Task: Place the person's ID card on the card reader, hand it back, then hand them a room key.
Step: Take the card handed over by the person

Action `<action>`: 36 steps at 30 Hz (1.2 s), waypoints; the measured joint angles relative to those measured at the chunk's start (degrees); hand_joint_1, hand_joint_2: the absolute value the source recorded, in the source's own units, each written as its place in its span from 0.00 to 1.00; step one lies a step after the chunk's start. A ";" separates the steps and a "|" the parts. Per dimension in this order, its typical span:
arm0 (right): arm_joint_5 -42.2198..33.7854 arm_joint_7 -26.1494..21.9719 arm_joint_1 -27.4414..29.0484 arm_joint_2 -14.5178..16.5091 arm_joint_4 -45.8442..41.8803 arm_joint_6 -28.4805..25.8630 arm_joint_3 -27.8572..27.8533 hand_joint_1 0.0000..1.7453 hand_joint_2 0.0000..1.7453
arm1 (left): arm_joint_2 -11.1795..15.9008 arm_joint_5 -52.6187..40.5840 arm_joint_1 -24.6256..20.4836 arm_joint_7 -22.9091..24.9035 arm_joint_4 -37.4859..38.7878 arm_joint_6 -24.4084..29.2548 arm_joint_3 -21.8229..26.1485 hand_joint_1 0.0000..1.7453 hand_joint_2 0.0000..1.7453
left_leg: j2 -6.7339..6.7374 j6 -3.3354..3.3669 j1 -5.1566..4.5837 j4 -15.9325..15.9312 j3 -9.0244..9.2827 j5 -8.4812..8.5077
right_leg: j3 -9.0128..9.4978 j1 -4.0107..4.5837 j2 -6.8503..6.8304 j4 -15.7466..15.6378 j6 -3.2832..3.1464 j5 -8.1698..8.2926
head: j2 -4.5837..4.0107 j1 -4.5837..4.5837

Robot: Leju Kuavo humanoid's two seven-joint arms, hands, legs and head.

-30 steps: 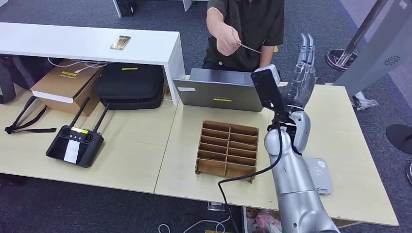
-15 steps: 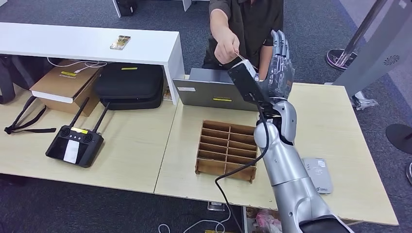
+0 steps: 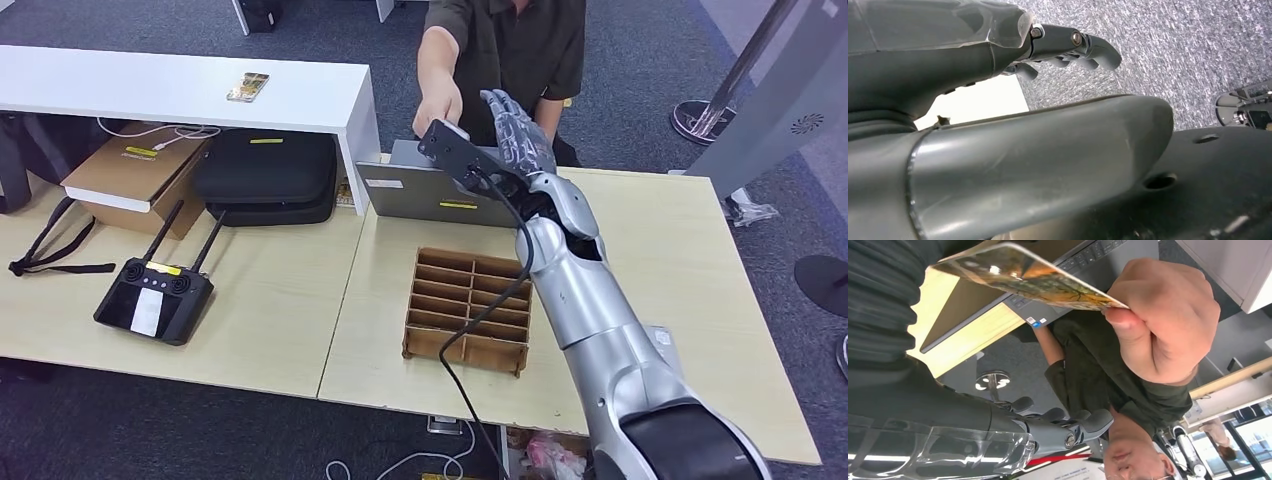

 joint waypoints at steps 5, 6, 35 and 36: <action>-0.51 -0.63 0.09 -0.38 -0.11 -0.86 0.08 0.00 1.00 | -0.03 -0.01 0.00 -0.01 0.00 0.13 0.42 0.00 0.00 | 0.00 0.00 0.00 0.00 0.01 0.00 | 0.00 0.00 0.00 0.00 0.00 0.00 | 0.00 0.00; -0.51 -0.66 0.18 -0.47 -0.20 -1.01 0.09 0.00 1.00 | -0.03 -0.03 0.00 -0.01 0.00 0.13 0.51 0.00 0.00 | 0.00 0.00 0.00 0.01 0.01 0.00 | 0.00 0.00 0.00 0.00 0.00 0.00 | 0.00 0.00; 1.30 -4.57 10.79 -3.01 -18.19 -22.42 -3.80 0.00 1.00 | -0.58 -2.93 -0.07 -0.51 0.00 -0.07 1.32 0.00 0.00 | 0.06 0.02 0.00 0.02 0.00 -0.05 | -0.04 0.00 0.03 -0.01 0.00 0.01 | 0.00 0.00; 1.27 -4.56 10.88 -3.06 -18.26 -22.27 -3.89 0.00 1.00 | -0.58 -2.98 -0.08 -0.51 0.00 -0.10 1.32 0.00 0.00 | 0.06 0.02 0.00 0.02 0.00 -0.06 | -0.04 0.00 0.03 -0.01 0.00 0.01 | 0.00 0.00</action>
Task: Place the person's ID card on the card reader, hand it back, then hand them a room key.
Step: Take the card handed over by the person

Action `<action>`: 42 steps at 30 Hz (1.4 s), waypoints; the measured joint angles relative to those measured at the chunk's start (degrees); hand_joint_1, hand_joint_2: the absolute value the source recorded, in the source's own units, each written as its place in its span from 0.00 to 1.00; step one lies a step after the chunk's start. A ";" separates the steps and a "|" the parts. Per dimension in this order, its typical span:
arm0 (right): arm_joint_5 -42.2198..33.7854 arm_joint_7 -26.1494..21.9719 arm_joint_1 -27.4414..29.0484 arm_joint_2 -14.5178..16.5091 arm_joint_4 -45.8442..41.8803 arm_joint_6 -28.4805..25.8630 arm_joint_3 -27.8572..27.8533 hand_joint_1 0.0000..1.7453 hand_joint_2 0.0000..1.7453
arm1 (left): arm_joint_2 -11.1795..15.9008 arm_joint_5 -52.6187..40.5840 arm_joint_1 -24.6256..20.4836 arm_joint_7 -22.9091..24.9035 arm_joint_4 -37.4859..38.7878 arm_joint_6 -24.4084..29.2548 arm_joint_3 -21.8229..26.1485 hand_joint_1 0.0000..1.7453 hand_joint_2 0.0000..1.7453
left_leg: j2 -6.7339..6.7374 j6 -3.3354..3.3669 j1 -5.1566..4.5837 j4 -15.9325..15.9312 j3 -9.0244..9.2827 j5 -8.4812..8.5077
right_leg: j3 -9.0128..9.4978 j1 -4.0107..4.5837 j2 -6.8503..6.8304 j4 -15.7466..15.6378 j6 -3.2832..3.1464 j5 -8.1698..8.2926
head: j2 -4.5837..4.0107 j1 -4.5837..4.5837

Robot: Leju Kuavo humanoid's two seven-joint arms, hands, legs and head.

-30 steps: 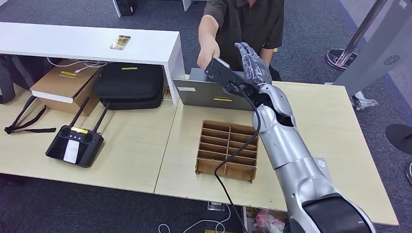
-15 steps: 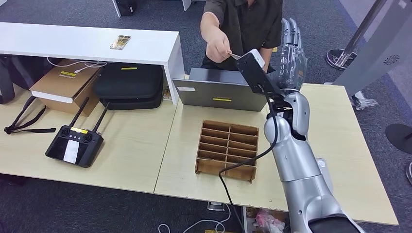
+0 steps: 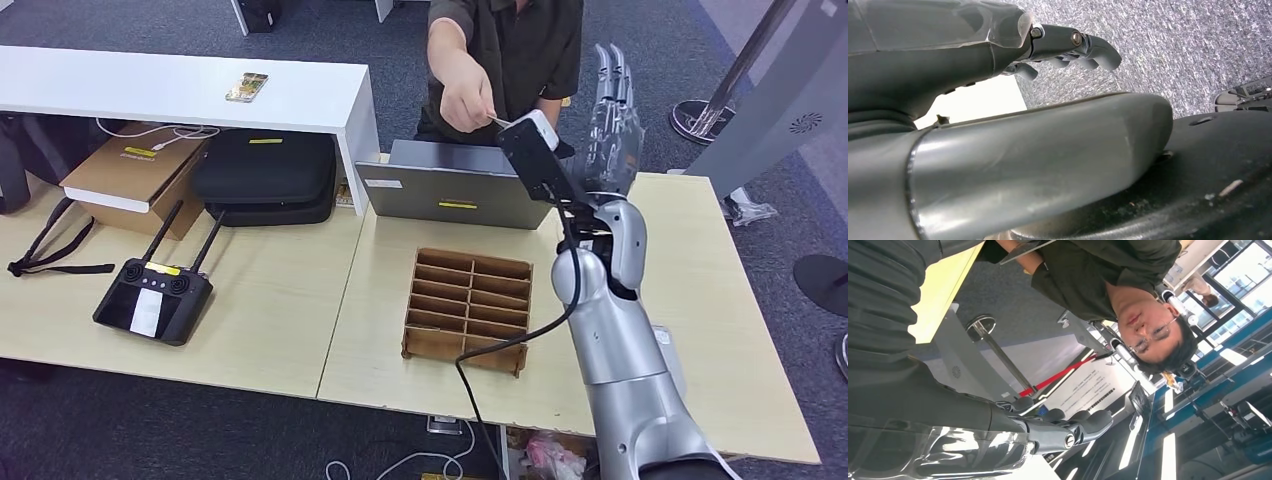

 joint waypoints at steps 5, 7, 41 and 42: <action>-0.46 0.02 0.38 -0.21 -0.07 0.56 -0.47 0.83 1.00 | 0.01 -0.24 -0.03 0.00 0.00 -0.04 0.03 0.00 0.00 | 0.00 0.00 0.00 0.00 0.00 0.00 | 0.00 0.00 0.00 0.00 0.00 0.00 | 0.00 0.00; -0.62 0.02 0.52 -0.30 -0.05 0.69 -0.56 1.00 1.00 | 0.02 -0.35 -0.04 0.00 0.00 -0.05 0.04 0.00 0.00 | 0.00 0.00 0.00 0.00 0.00 0.00 | 0.00 0.00 0.00 0.00 0.00 0.00 | 0.00 0.00; -2.28 0.02 0.89 -0.68 0.79 -0.70 -0.92 1.00 1.00 | 0.04 -0.69 -0.20 0.00 0.00 -0.52 1.52 0.00 0.00 | -0.01 0.00 0.00 0.00 0.00 0.00 | 0.01 0.00 0.00 0.01 0.00 0.00 | 0.00 0.00; -3.60 0.00 0.89 -0.68 0.83 -0.04 -1.08 1.00 1.00 | 0.04 -0.70 -0.20 0.00 0.00 -0.53 1.58 0.00 0.00 | -0.01 0.00 0.00 0.00 0.00 0.00 | 0.01 0.00 0.00 0.01 0.00 0.00 | 0.00 0.00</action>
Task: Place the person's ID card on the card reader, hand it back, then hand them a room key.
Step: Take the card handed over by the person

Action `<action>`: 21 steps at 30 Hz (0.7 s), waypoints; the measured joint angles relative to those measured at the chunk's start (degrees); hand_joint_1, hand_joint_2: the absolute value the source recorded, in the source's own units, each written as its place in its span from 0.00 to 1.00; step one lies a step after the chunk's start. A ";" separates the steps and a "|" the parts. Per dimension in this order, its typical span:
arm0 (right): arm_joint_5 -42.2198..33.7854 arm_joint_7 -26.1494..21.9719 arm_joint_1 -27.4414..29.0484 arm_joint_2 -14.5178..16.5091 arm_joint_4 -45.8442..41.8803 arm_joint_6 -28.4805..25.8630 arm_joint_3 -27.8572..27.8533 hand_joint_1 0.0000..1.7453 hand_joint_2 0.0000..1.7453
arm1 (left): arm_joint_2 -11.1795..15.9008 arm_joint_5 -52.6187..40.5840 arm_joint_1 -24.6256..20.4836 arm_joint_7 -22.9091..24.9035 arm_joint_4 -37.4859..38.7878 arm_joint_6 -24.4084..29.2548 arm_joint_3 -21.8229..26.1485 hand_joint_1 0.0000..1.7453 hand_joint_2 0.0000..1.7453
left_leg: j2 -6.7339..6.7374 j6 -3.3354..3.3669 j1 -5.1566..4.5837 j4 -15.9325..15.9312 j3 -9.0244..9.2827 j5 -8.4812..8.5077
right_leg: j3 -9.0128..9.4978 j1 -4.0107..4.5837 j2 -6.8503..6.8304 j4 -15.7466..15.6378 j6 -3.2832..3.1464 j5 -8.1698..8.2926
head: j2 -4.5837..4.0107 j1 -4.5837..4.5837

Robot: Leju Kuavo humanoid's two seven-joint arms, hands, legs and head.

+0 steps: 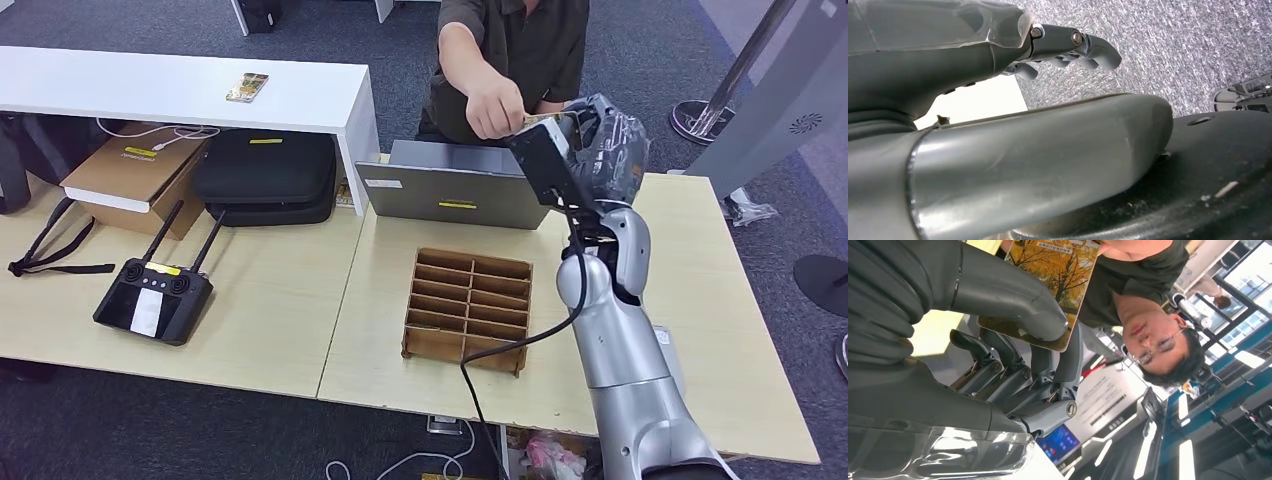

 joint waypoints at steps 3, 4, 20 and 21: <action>-9.82 -0.04 -0.06 0.08 0.22 6.12 -1.65 1.00 1.00 | 0.02 -0.11 -0.01 0.01 0.00 -0.14 0.17 0.00 0.00 | 0.00 0.00 0.00 0.00 0.00 0.00 | 0.01 0.00 0.00 0.00 0.00 0.00 | 0.00 0.01; -14.04 -0.03 -0.09 0.10 0.39 8.76 -2.48 1.00 1.00 | 0.04 -0.20 -0.01 0.03 0.00 -0.23 0.21 0.00 0.00 | 0.00 0.00 0.00 0.00 0.00 0.00 | 0.01 0.00 0.00 0.00 0.01 0.01 | 0.00 0.00; -30.13 -0.39 -2.76 -0.30 5.60 14.22 -7.52 1.00 1.00 | 0.00 -0.33 -0.01 0.06 0.00 0.71 1.26 0.00 0.00 | -0.02 0.03 0.00 0.00 -0.02 0.02 | 0.00 0.00 -0.01 0.00 0.02 0.02 | 0.00 0.00; -30.13 -0.46 -2.78 -0.37 5.75 14.04 -7.52 1.00 1.00 | -0.04 -0.33 -0.01 0.05 0.00 0.78 1.32 0.00 0.00 | -0.02 0.03 0.00 0.00 -0.02 0.02 | 0.00 0.00 -0.01 0.00 0.02 0.02 | 0.00 0.00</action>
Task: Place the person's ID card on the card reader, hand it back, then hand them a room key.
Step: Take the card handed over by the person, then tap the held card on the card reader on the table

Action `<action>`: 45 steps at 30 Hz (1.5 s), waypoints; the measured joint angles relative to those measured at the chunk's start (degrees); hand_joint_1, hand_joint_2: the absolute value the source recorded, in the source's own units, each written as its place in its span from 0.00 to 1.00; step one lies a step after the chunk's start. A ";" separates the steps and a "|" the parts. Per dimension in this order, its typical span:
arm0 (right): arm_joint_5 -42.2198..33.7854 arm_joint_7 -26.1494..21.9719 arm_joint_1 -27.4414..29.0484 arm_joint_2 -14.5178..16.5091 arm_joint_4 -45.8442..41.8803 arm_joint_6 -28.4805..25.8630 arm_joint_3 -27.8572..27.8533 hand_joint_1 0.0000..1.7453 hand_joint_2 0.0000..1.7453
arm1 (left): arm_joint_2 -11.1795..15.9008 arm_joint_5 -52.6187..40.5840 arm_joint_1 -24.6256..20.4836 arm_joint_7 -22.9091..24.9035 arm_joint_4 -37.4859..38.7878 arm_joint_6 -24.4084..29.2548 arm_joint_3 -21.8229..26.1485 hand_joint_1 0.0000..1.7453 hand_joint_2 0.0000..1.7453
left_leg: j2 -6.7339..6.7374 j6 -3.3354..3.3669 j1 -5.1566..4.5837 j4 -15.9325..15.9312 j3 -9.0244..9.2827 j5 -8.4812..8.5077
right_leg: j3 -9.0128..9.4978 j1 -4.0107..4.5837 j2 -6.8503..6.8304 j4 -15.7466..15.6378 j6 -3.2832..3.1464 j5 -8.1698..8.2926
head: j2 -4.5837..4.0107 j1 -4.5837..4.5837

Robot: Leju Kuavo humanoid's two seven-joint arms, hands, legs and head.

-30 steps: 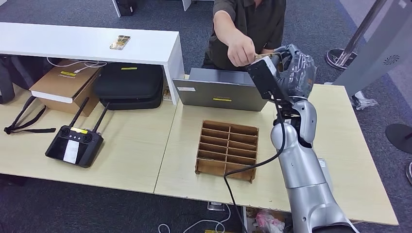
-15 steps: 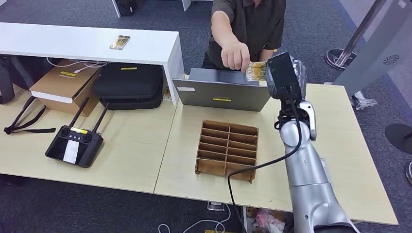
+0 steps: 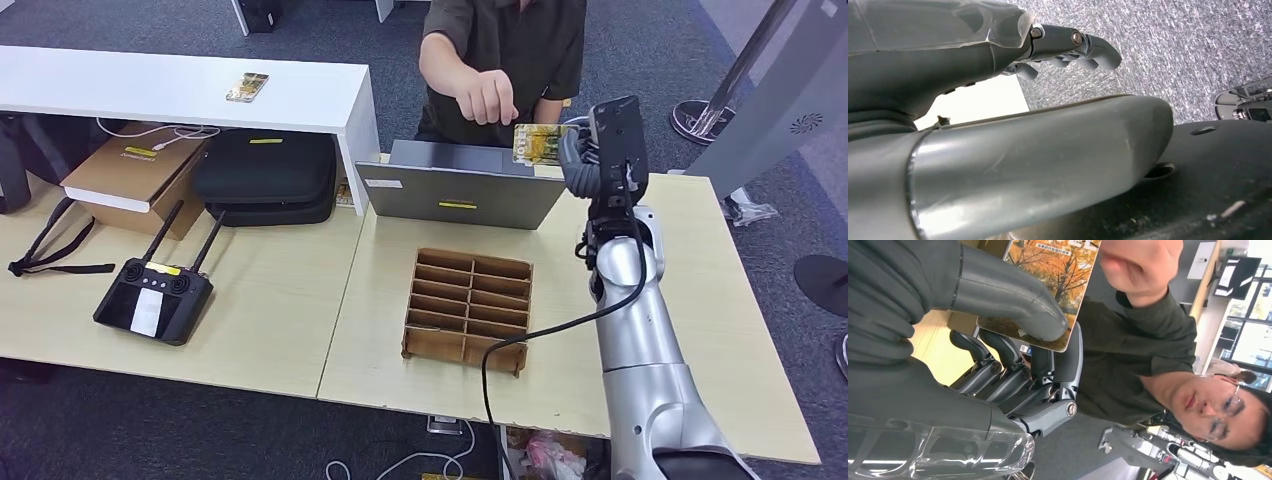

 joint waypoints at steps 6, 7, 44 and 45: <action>-0.27 -0.15 -0.09 -0.46 0.57 -0.76 0.03 1.00 1.00 | -0.23 0.00 0.00 -0.05 0.00 0.44 0.52 0.00 0.00 | 0.00 0.00 0.00 0.00 0.00 0.00 | 0.00 0.00 0.00 0.00 0.00 0.00 | 0.00 0.00; -0.32 -0.15 -0.11 -0.55 0.63 -0.79 0.03 1.00 1.00 | -0.25 -0.01 0.00 -0.05 0.00 0.45 0.63 0.00 0.00 | 0.00 0.00 0.00 0.00 0.00 0.00 | 0.00 0.00 0.00 0.00 0.00 0.00 | 0.00 0.00; 4.41 0.05 1.68 -9.45 -1.09 -5.79 -1.24 1.00 1.00 | -0.63 -0.11 0.16 -0.62 0.00 2.90 3.01 0.00 0.00 | 0.01 0.00 -0.01 0.02 0.01 0.00 | -0.01 -0.01 0.00 -0.01 0.01 0.01 | 0.00 0.00; 4.33 -0.09 1.95 -9.55 -1.09 -5.79 -1.31 1.00 1.00 | -0.67 0.00 0.16 -0.62 0.00 2.95 3.16 0.00 0.00 | 0.01 0.00 -0.01 0.02 0.01 0.00 | -0.01 -0.01 0.00 -0.01 0.01 0.01 | 0.00 0.00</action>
